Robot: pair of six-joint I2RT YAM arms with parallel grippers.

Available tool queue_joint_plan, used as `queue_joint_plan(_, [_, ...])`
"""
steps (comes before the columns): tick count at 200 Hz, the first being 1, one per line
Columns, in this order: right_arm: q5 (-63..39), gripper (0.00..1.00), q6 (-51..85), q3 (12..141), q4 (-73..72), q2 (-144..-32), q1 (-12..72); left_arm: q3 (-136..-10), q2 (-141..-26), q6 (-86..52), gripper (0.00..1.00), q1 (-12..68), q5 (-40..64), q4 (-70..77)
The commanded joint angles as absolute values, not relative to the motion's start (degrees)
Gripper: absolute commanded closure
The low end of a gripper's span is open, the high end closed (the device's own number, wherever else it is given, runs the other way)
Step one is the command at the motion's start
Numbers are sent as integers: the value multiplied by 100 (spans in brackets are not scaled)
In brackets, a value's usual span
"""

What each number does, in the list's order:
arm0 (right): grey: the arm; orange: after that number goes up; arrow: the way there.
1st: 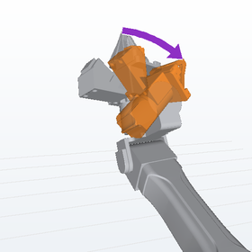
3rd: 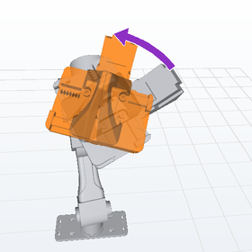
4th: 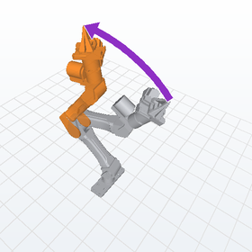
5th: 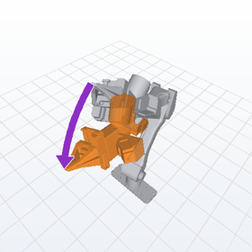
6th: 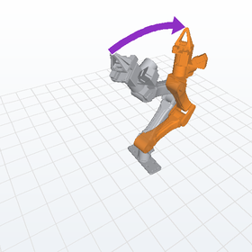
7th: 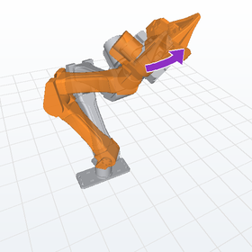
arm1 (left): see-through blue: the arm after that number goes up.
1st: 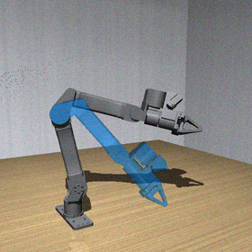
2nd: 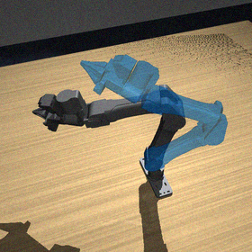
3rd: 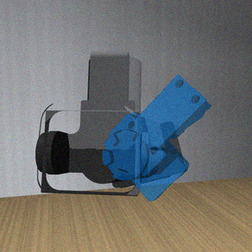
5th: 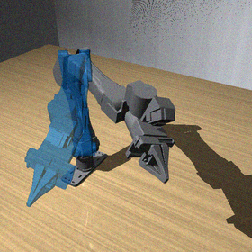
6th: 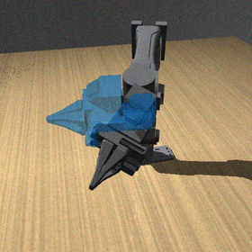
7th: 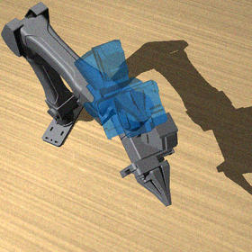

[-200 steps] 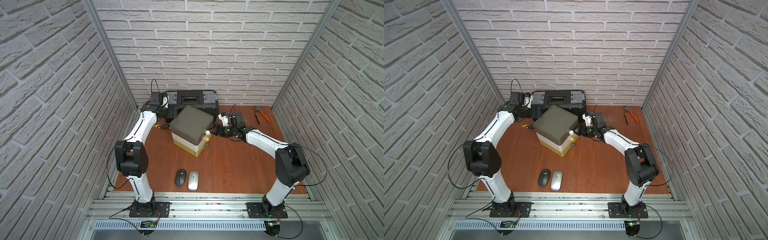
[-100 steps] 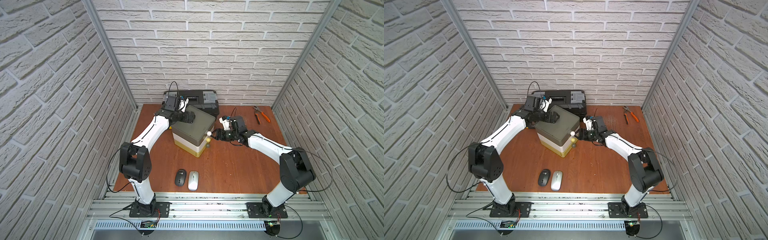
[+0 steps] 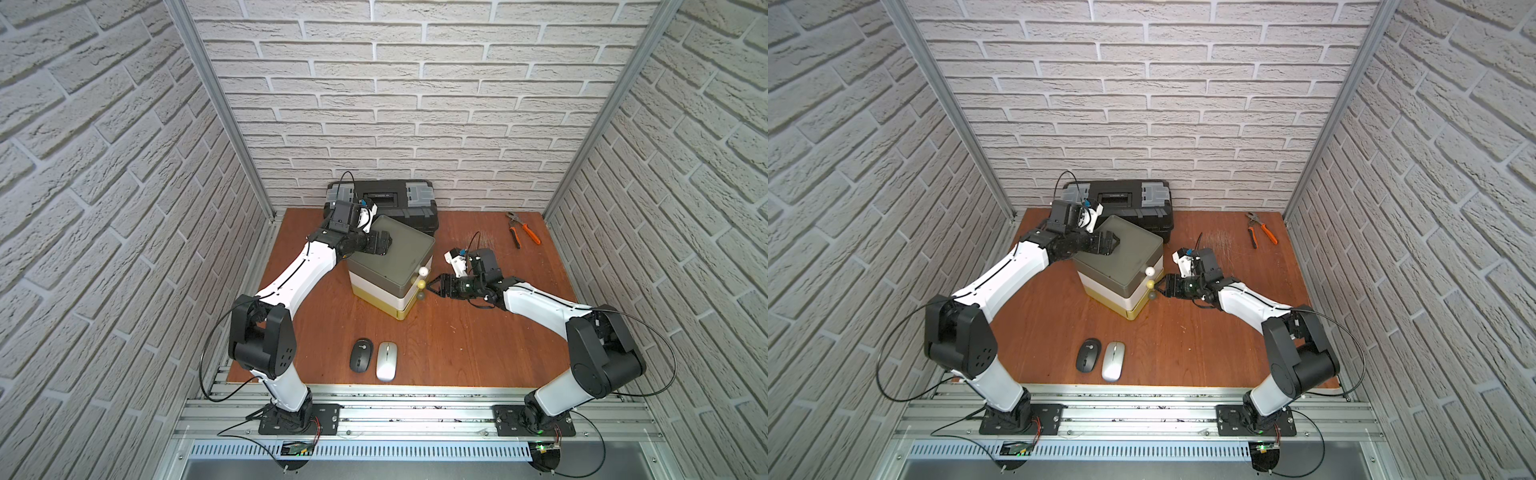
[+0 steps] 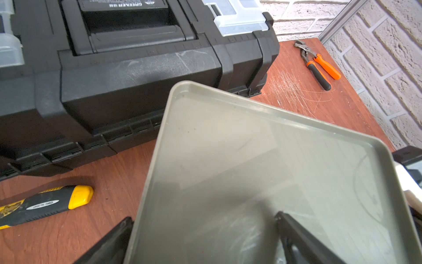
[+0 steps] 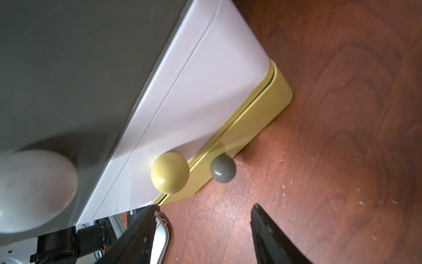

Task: Take the mice out of the drawer
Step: Open the drawer in the storage box.

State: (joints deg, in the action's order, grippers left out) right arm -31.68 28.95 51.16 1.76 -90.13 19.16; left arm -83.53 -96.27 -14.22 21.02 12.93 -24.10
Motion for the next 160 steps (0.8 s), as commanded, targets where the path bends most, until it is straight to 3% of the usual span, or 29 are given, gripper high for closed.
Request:
queue_joint_plan(1, [-3550,35,3009,5046,-598,-9035,1898,-8225,-9703,-1468,2,2267,1418,-2836])
queue_joint_plan(42, [-3850,40,3327,4879,-1269,-9214,1898,-8241,-9756,-1424,2,2269,1363,-2874])
queue_joint_plan(160, [-4252,77,3895,4713,-2320,-9792,1890,-8279,-9821,-1313,2,2264,1273,-2962])
